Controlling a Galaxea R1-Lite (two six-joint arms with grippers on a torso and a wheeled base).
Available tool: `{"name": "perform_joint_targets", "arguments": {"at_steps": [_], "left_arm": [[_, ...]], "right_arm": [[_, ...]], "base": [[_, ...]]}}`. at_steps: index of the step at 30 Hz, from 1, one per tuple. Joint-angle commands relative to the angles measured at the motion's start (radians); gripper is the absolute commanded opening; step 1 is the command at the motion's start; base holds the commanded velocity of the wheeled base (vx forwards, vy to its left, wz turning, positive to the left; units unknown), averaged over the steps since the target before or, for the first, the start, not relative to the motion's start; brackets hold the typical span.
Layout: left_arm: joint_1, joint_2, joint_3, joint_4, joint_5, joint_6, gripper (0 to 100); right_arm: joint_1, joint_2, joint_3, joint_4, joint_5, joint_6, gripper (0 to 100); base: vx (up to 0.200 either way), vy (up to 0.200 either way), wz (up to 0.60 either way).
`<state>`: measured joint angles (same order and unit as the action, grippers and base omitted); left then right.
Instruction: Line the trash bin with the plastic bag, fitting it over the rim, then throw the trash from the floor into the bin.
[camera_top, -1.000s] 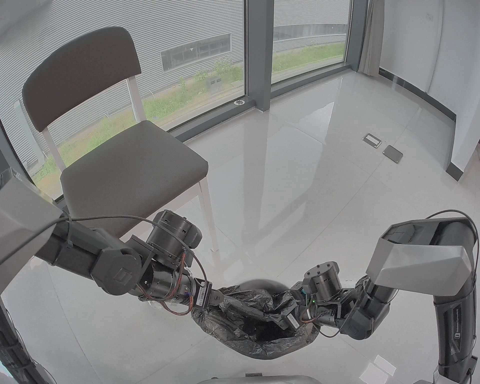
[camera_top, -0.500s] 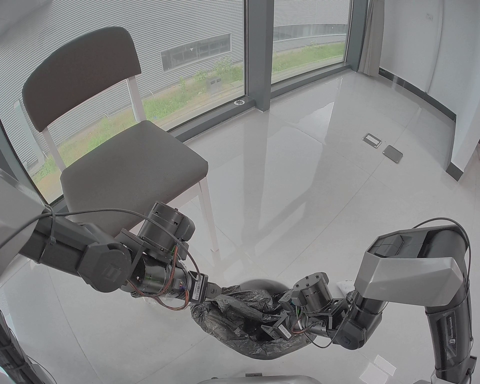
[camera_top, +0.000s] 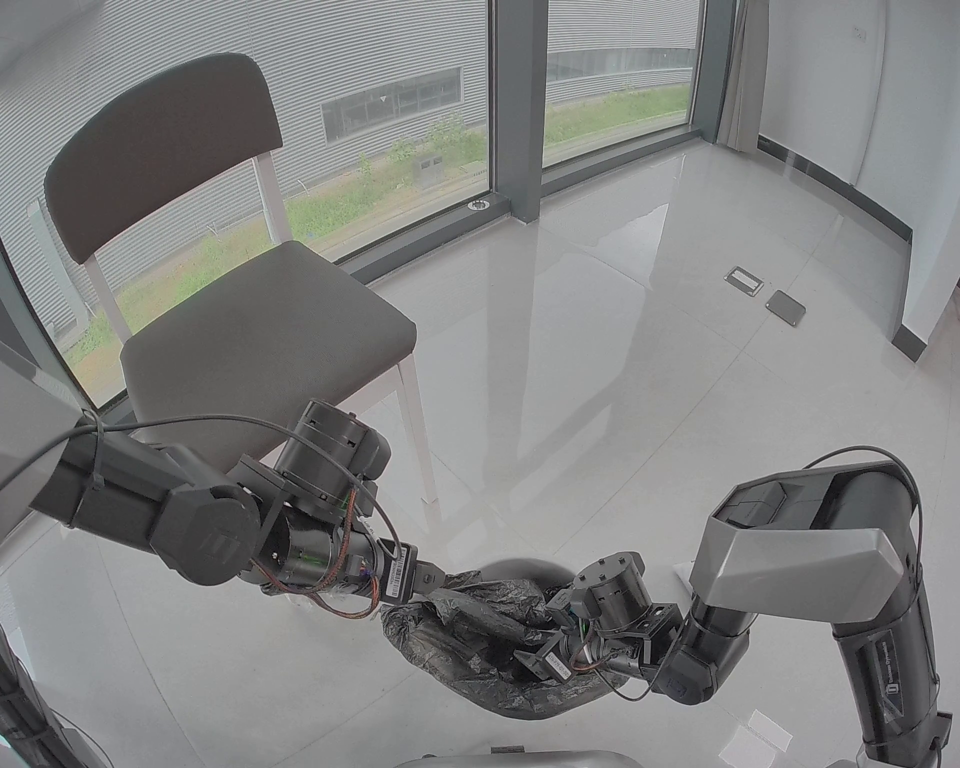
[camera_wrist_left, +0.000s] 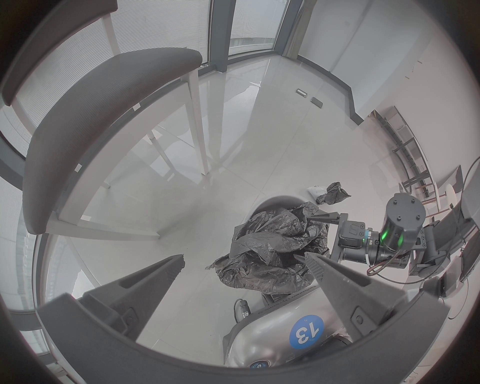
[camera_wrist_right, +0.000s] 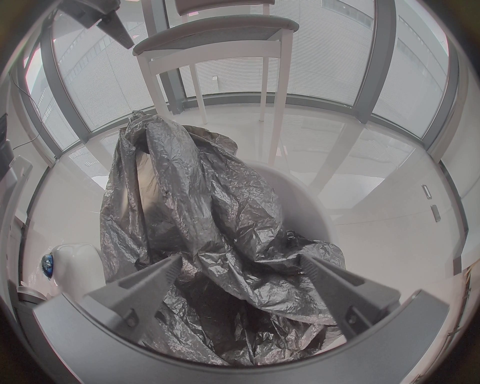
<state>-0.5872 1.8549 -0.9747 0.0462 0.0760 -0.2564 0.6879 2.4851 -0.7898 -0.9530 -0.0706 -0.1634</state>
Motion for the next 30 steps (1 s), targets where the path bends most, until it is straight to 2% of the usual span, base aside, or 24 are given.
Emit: {"name": "perform_joint_targets", "arguments": {"at_steps": [1,13,17,30], "left_arm": [[-0.002,-0.005,-0.001,0.0,0.001,0.0,100],[-0.002,-0.019,0.002,0.0,0.002,-0.024,100],[-0.008,-0.037,0.007,0.004,0.002,-0.052,100],[-0.013,-0.102,0.068,0.004,0.002,-0.053,100]], "right_arm": [[-0.005,0.017,-0.011,-0.004,0.0,0.001,0],[-0.018,-0.012,-0.059,-0.049,-0.001,0.01,0],[-0.039,-0.032,-0.118,-0.047,-0.001,0.004,0],[-0.113,-0.023,-0.243,-0.046,-0.001,-0.021,0]], "base": [[0.0,0.0,0.0],[0.0,0.0,0.0],[0.0,0.0,0.0],[0.0,0.0,0.0]]}}
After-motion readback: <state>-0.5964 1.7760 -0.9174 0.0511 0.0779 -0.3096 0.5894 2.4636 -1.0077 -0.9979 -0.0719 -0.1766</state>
